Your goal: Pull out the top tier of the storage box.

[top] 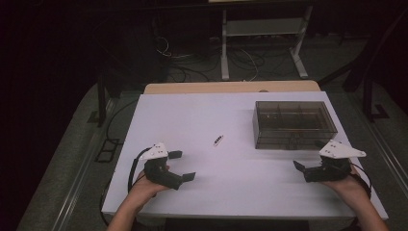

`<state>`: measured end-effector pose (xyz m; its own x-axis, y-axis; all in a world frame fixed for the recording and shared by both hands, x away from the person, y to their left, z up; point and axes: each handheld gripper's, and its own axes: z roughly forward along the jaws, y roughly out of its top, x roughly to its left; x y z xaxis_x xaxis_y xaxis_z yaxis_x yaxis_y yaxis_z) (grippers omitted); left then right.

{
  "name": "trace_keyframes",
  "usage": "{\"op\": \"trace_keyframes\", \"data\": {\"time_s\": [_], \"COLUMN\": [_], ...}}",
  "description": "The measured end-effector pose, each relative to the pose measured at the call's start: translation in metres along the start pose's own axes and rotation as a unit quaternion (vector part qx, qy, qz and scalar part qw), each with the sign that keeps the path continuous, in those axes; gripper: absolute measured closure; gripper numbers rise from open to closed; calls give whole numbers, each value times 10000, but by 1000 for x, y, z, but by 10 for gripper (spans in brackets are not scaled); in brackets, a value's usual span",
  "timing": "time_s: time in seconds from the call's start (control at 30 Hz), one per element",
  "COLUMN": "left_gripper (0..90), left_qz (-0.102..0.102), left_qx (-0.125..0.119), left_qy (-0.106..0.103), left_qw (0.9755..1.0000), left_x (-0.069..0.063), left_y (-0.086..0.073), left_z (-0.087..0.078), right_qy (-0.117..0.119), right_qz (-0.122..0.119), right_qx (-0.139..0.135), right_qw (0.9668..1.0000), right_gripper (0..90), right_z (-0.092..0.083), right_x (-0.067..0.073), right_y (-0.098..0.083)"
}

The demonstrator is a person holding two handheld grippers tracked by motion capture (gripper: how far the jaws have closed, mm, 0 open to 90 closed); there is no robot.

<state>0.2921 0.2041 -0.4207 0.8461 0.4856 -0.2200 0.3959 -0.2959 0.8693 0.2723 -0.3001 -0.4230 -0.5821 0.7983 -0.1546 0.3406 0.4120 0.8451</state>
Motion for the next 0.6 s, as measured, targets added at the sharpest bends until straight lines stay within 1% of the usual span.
{"op": "trace_keyframes", "data": {"time_s": [0.4,0.6], "left_gripper": [0,0], "left_qz": [7,4], "left_qx": [17,12], "left_qy": [-7,-1], "left_qw": [10000,10000], "left_x": [0,0], "left_y": [0,0], "left_z": [0,0], "right_qy": [-131,-190], "right_qz": [-203,-264], "right_qx": [-3,11], "right_qw": [9997,9995], "right_gripper": [3,3], "right_z": [-1,-1], "right_x": [1,2], "right_y": [1,1]}}
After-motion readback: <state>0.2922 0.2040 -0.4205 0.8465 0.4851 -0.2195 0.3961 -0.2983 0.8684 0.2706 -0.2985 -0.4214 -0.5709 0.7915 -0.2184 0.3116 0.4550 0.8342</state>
